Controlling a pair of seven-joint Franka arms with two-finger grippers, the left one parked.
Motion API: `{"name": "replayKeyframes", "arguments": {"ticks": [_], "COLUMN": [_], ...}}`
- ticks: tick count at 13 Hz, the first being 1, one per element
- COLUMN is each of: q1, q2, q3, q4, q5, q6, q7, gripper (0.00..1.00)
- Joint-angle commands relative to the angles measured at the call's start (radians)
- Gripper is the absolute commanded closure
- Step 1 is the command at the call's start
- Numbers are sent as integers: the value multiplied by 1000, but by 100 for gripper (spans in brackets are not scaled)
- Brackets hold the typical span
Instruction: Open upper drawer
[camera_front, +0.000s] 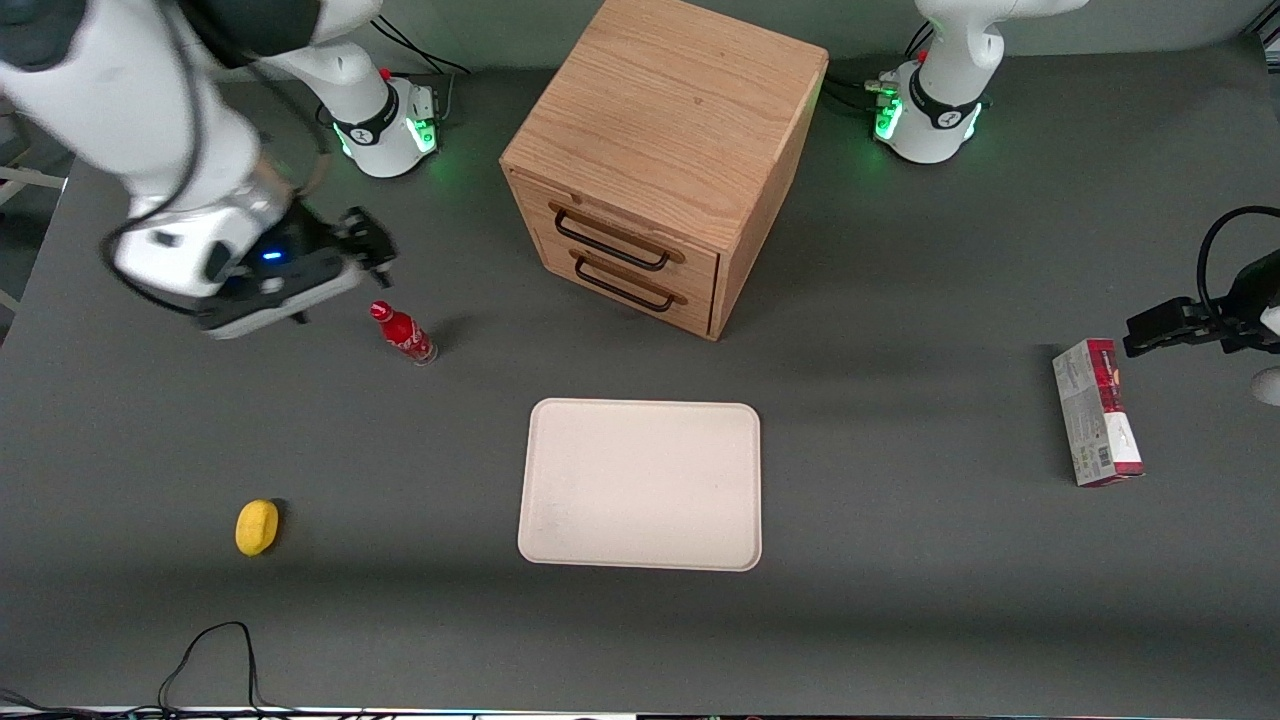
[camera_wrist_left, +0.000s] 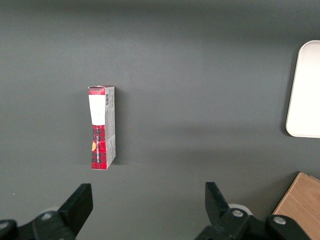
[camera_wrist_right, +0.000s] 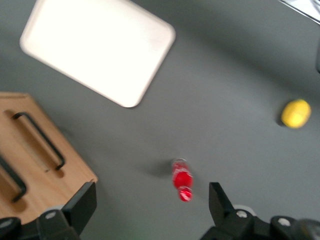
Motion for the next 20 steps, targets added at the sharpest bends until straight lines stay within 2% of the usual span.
{"name": "replayKeyframes", "arguments": {"ticks": [1, 5, 7, 8, 12, 15, 17, 20], "q1": [111, 223, 263, 271, 283, 280, 280, 283], "q2": [72, 103, 106, 114, 109, 104, 104, 104], "q3": [-2, 3, 3, 3, 3, 0, -2, -3], "q4": [72, 77, 71, 68, 58, 57, 55, 11], "q5": [11, 68, 76, 77, 82, 184, 209, 209], "q6": [-28, -25, -25, -27, -31, -39, -40, -19], "q7": [-21, -85, -185, -246, -285, -317, -316, -308], "gripper": [0, 0, 0, 0, 0, 0, 0, 0]}}
